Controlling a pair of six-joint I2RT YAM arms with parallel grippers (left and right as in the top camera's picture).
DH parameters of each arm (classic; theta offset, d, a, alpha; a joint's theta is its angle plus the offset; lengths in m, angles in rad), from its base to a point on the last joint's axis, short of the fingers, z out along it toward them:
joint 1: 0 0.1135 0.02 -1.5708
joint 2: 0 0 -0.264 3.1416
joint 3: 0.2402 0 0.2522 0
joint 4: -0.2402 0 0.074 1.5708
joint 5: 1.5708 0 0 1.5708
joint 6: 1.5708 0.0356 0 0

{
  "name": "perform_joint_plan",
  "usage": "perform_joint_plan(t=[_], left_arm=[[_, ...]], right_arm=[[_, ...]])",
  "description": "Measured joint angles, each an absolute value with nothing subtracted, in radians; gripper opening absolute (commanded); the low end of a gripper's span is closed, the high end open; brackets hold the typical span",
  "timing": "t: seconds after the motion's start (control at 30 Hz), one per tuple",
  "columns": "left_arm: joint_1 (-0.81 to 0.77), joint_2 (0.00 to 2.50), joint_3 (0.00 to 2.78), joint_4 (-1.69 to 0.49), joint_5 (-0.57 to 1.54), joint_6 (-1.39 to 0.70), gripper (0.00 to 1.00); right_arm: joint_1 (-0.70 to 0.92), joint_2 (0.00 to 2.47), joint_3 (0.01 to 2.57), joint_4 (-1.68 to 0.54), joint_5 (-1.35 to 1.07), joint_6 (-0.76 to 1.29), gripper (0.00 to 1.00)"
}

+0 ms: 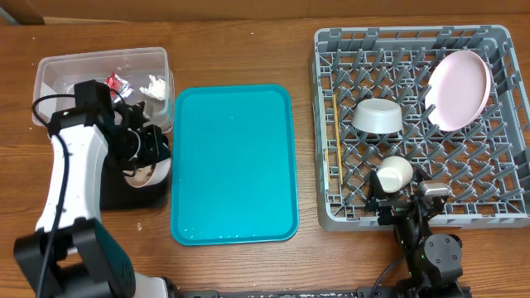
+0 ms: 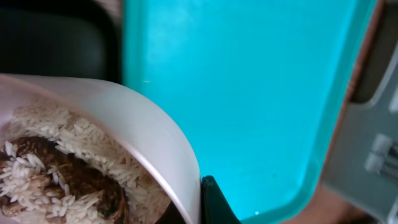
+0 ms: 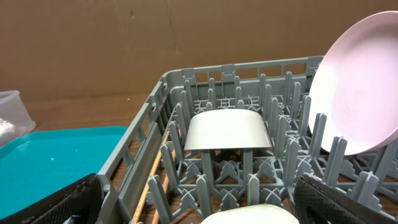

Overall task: Sort waste into correct bins and load items into the dishwasher
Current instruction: 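Tip the pink bowl over the black tray to dump the rice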

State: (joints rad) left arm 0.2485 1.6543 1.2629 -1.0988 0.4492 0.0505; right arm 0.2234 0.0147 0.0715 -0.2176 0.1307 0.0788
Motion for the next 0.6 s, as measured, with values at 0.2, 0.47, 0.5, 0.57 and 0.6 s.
perform_joint_plan(t=[0.2,0.47,0.5,0.57,0.6], left_arm=[[0.249,1.724,1.259,-1.081,0.515,0.113,0.04],[0.249,1.725,1.258,-1.058,0.516,0.132,0.04],[0.249,1.725,1.258,-1.057,0.516,0.132,0.04],[0.249,1.725,1.258,-1.058,0.517,0.132,0.04],[0.249,1.725,1.258,-1.062,0.519,0.132,0.04]], right_arm=[[0.223,0.015,0.072,-0.218,0.131,0.078,1.00],[0.223,0.015,0.072,-0.218,0.131,0.078,1.00],[0.223,0.015,0.072,-0.218,0.131,0.078,1.00],[0.223,0.015,0.072,-0.217,0.131,0.078,1.00],[0.223,0.015,0.072,-0.218,0.130,0.078,1.00]])
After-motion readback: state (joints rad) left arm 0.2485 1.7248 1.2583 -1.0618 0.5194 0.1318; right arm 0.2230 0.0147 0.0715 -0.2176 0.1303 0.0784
